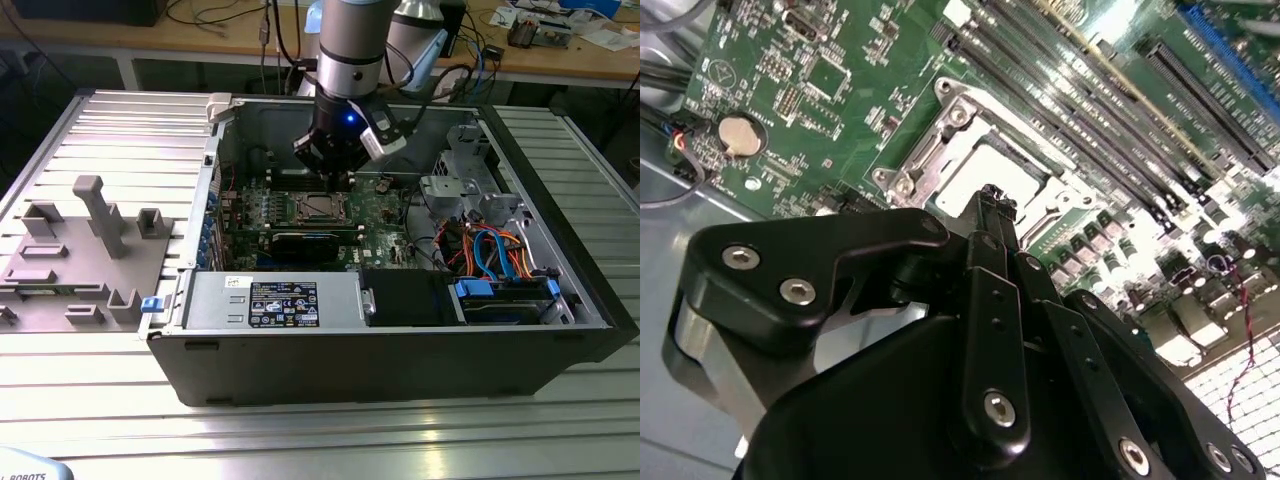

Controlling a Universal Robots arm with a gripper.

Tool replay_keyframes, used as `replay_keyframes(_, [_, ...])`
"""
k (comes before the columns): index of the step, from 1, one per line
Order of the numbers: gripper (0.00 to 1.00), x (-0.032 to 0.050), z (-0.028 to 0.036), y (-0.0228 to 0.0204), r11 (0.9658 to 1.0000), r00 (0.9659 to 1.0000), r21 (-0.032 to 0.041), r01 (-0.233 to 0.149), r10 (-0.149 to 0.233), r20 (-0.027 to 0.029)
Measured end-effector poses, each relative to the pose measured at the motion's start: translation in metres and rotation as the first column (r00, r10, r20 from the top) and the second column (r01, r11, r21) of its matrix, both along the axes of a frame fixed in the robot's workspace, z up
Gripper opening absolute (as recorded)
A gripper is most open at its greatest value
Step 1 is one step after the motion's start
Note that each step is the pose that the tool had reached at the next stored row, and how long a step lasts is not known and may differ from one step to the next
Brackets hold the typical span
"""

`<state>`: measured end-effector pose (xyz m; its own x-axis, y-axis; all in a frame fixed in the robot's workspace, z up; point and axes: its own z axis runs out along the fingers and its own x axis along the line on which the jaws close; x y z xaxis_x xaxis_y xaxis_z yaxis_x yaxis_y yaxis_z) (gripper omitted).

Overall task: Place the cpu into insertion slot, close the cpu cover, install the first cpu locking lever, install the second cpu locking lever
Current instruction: 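Install the second cpu locking lever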

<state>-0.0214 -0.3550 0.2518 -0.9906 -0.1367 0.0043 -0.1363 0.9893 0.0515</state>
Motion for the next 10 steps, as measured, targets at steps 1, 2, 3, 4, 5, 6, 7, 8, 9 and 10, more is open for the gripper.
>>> replay_keyframes(1, [0.11, 0.0, -0.0002, -0.0015, 1.0, 1.0, 0.0, 0.001, -0.001, 0.0])
replay_keyframes(2, [0.11, 0.0, -0.0005, -0.0028, 1.0, 1.0, -0.0002, 0.003, -0.003, 0.0])
replay_keyframes(3, [0.11, 0.0, -0.001, -0.0036, 1.0, 1.0, -0.0011, 0.007, -0.007, 0.0001])
replay_keyframes(4, [0.11, -0.0001, -0.0015, -0.004, 0.9999, 0.9999, -0.0029, 0.011, -0.011, 0.0001])
replay_keyframes(5, [0.11, 0.0, -0.0024, -0.0046, 0.9998, 0.9998, -0.0076, 0.019, -0.019, 0.0007])
replay_keyframes(6, [0.11, 0.0, -0.0029, -0.005, 0.9997, 0.9998, -0.0098, 0.022, -0.022, 0.0012])
replay_keyframes(7, [0.11, 0.0001, -0.0033, -0.0061, 0.9996, 0.9997, -0.0114, 0.024, -0.024, 0.0015])
replay_keyframes(8, [0.11, 0.0001, -0.0041, -0.009, 0.9996, 0.9997, -0.011, 0.026, -0.026, 0.0014])
replay_keyframes(9, [0.11, 0.0, -0.0046, -0.0122, 0.9996, 0.9996, -0.0111, 0.027, -0.027, 0.0015])
replay_keyframes(10, [0.11, 0.0, -0.0054, -0.0188, 0.9996, 0.9996, -0.0111, 0.027, -0.027, 0.0015])
